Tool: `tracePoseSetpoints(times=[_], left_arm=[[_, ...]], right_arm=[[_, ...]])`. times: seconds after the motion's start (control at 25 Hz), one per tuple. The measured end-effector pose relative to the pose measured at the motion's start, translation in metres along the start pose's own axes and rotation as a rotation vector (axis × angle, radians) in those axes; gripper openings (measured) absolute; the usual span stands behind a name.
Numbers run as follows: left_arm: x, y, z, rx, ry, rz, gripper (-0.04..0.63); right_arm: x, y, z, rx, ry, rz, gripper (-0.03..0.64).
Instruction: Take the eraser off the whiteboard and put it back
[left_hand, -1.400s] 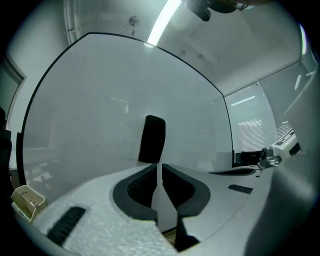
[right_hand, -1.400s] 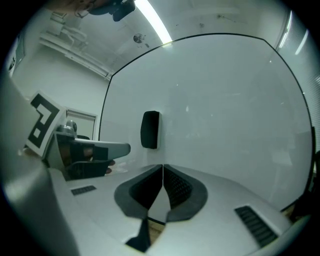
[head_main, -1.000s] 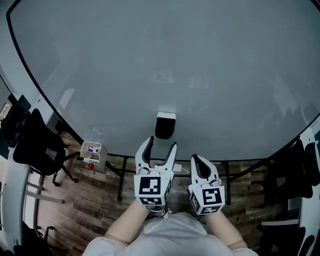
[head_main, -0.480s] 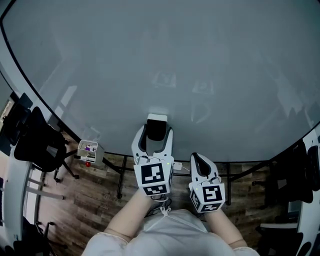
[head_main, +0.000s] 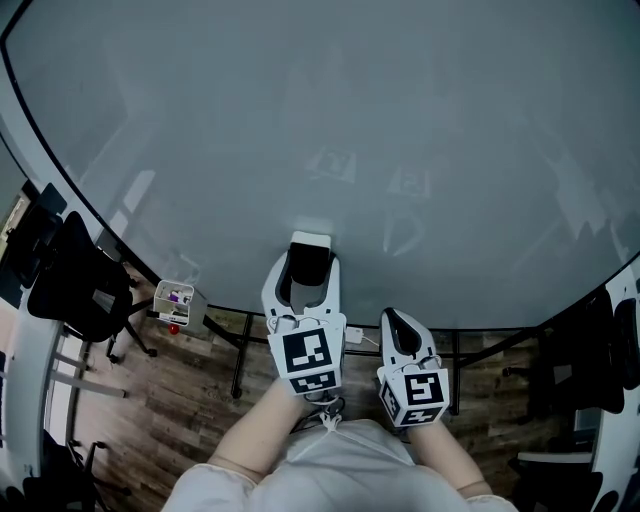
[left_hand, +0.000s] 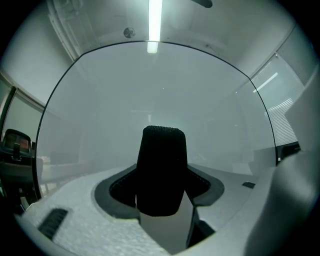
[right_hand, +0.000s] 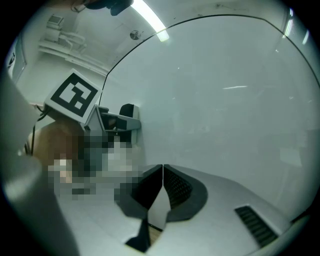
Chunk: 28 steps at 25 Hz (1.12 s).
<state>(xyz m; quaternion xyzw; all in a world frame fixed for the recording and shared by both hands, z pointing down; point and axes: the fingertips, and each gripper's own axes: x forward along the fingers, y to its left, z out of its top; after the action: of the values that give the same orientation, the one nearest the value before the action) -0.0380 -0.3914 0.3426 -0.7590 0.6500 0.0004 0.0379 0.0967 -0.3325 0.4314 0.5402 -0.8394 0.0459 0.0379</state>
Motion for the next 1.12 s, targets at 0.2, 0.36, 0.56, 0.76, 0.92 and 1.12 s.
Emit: tracePoseSetpoints(times=[0.2, 0.36, 0.56, 0.76, 0.92, 1.12], left_arm=[[-0.002, 0.001, 0.002, -0.026, 0.002, -0.021, 0.268], [-0.01, 0.003, 0.011, -0.04, -0.012, -0.035, 0.265], [-0.023, 0.005, 0.01, -0.026, -0.007, -0.056, 0.267], [-0.039, 0.006, -0.023, -0.04, 0.052, -0.087, 0.267], [-0.053, -0.001, -0.061, -0.021, 0.112, -0.146, 0.267], [-0.073, -0.009, -0.094, 0.051, 0.157, -0.173, 0.267]], right_arm=[[-0.004, 0.0, 0.0, 0.002, -0.001, -0.001, 0.028], [-0.008, 0.004, 0.001, 0.026, -0.011, -0.004, 0.028], [-0.009, 0.014, 0.0, 0.035, -0.015, 0.0, 0.029], [-0.013, 0.019, 0.0, 0.021, -0.024, -0.027, 0.028], [-0.012, 0.022, -0.006, 0.019, -0.01, -0.04, 0.028], [-0.015, 0.02, -0.015, 0.021, 0.006, -0.069, 0.028]])
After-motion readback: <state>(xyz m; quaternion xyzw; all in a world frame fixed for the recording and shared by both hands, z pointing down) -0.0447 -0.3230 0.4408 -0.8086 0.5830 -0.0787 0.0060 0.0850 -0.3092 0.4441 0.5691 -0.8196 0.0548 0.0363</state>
